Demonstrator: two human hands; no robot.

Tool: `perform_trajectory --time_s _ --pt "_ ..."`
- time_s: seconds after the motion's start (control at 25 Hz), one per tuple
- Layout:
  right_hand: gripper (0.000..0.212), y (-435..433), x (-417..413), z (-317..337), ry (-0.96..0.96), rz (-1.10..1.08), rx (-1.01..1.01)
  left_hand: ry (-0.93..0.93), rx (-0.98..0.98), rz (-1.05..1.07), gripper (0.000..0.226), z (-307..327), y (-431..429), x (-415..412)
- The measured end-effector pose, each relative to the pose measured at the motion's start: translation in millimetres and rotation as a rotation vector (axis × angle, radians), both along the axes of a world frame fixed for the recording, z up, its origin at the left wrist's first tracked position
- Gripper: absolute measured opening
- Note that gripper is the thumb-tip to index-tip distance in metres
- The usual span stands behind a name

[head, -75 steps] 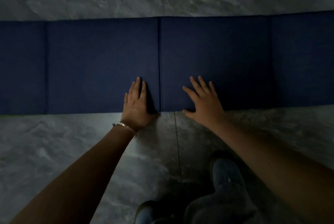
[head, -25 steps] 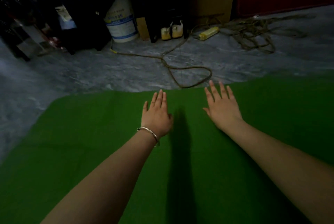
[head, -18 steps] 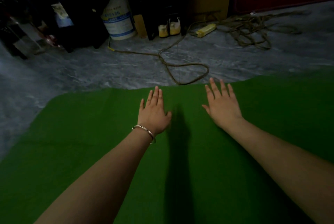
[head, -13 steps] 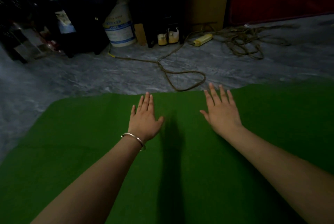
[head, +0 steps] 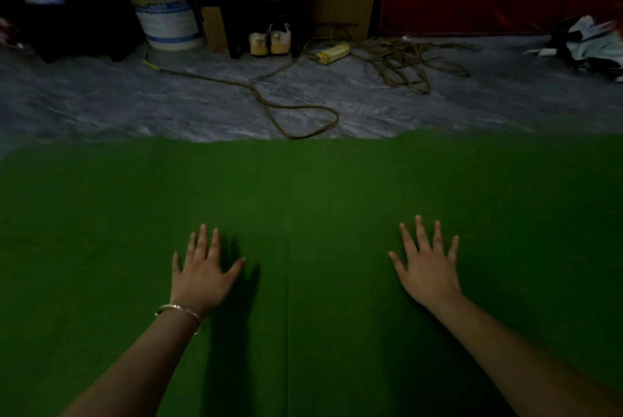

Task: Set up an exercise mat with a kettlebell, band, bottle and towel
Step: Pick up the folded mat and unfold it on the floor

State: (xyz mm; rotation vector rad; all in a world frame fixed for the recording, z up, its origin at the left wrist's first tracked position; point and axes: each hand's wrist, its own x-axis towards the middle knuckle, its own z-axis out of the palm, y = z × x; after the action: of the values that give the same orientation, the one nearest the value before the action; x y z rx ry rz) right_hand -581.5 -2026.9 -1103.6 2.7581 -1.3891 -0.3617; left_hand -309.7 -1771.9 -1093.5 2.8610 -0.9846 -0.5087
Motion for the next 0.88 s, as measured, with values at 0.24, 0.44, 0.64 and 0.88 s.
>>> perform_trajectory --time_s 0.24,0.44,0.64,0.88 --pt "0.059 6 -10 -37 0.063 -0.044 0.127 0.092 0.069 0.006 0.08 -32 7 -7" --pt "0.057 5 -11 -46 -0.033 -0.055 0.155 0.082 0.086 -0.004 0.08 -48 16 -8" --pt "0.062 18 -22 -48 -0.055 -0.057 0.154 0.081 0.056 0.022 0.08 -49 29 -11" --pt "0.065 47 -38 -47 -0.044 -0.068 0.167 0.091 0.029 0.018 0.076 -49 55 -25"
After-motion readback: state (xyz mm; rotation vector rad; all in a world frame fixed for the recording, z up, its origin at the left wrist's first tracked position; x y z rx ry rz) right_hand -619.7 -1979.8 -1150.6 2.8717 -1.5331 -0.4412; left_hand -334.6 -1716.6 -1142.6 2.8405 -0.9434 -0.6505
